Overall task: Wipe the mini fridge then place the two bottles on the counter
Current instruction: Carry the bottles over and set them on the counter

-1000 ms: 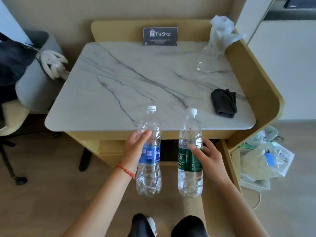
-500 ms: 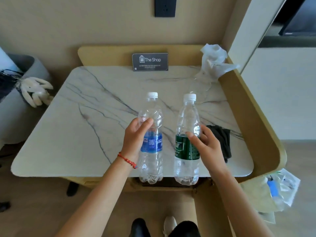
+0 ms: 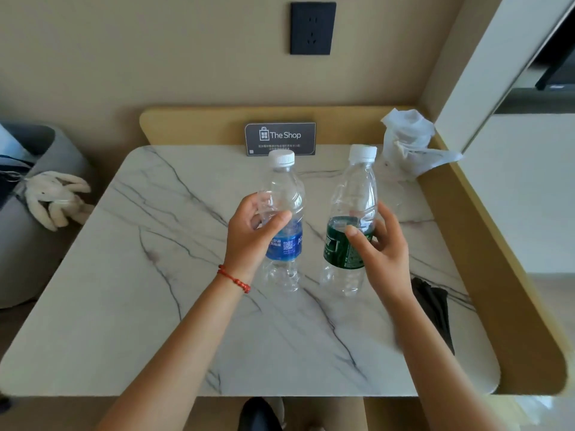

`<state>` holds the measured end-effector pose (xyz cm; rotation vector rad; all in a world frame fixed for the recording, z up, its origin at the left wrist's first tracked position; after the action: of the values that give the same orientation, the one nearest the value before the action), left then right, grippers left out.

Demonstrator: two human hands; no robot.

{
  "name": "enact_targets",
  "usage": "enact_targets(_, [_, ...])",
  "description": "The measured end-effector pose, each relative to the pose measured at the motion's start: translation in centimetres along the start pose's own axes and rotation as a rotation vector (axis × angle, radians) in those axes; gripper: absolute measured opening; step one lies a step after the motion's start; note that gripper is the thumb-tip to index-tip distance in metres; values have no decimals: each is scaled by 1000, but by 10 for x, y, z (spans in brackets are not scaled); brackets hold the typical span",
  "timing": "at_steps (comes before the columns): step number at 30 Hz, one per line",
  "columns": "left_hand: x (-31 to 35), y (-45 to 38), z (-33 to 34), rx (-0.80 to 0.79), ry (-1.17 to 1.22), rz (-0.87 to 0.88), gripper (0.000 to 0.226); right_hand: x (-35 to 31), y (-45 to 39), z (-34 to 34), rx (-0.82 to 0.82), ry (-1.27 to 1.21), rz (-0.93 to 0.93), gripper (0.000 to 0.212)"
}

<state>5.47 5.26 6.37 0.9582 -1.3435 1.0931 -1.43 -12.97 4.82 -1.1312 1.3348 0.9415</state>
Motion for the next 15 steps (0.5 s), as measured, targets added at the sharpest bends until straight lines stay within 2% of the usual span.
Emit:
enact_targets(9, [-14,-41,-27,-102,33,113,50,17,-33,30,109,177,-138,73])
enact_targets(15, [-36,-53,-28,-73,37,115,56,35,-41,32,140,247,-149,76])
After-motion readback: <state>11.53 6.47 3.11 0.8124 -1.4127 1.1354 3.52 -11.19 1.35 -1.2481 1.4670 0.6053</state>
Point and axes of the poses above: each hand's wrist, its own y-axis away from the middle knuckle, its own z-axis out of the palm, x = y × z, the point moved 1 cm from there along -y, towards the middle knuckle, and after that the axes turned 10 degrees about -x, right-handed, at the moved point
